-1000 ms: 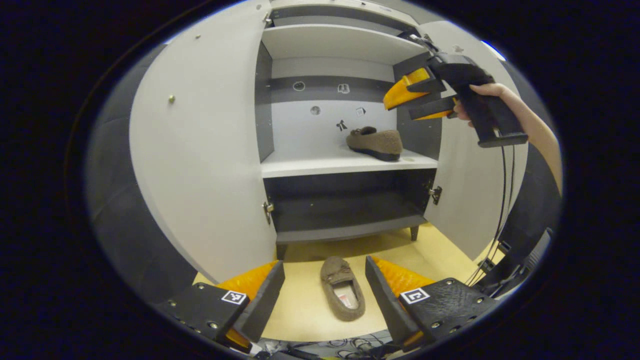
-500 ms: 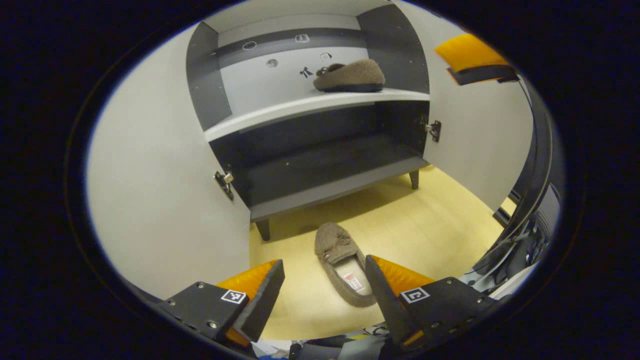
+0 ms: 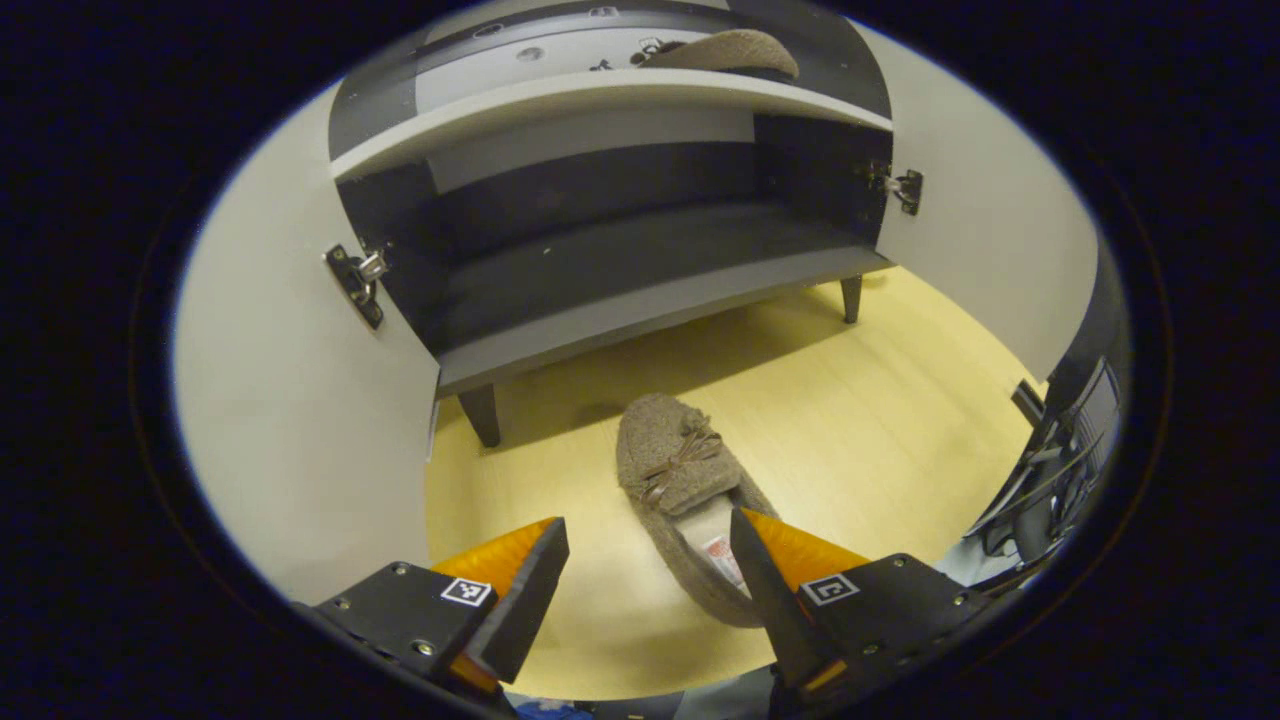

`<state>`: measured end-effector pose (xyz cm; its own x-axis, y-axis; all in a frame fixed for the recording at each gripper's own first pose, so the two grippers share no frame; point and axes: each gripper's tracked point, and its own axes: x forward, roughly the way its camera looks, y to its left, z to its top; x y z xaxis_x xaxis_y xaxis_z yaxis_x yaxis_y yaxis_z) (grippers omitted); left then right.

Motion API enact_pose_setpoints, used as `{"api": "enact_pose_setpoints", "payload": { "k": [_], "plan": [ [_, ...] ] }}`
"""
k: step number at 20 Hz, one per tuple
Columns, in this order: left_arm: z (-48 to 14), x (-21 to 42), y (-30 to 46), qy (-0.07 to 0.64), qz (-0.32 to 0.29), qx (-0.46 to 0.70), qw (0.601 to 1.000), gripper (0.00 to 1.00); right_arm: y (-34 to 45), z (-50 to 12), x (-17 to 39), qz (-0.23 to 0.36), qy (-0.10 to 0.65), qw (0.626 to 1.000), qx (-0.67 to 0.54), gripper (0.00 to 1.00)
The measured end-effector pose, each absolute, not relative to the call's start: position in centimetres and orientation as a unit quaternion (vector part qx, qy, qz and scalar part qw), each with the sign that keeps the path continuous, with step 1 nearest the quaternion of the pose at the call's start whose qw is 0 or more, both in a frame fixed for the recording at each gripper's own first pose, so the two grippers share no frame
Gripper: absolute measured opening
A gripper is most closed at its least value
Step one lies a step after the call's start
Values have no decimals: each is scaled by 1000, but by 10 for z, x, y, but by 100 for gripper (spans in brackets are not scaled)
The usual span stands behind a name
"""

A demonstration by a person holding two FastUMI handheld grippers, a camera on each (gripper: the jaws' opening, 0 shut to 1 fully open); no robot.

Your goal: Grab one shoe with the right hand and put it into the shoe cabinet, grab the other shoe with the left hand and put it into the shoe cabinet; then close the right door with the right hand and the left door with the left hand.

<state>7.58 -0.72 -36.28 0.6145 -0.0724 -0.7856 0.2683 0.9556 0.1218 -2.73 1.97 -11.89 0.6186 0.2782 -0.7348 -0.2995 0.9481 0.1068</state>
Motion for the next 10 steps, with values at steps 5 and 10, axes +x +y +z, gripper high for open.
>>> {"api": "enact_pose_setpoints", "payload": {
  "k": [5,10],
  "plan": [
    [-384,81,-5,445,-108,125,880,95,13,-124,-77,133,433,892,-7,98],
    [-408,87,-12,472,-105,70,873,70,-6,-149,-115,76,464,881,52,98]
  ]
}}
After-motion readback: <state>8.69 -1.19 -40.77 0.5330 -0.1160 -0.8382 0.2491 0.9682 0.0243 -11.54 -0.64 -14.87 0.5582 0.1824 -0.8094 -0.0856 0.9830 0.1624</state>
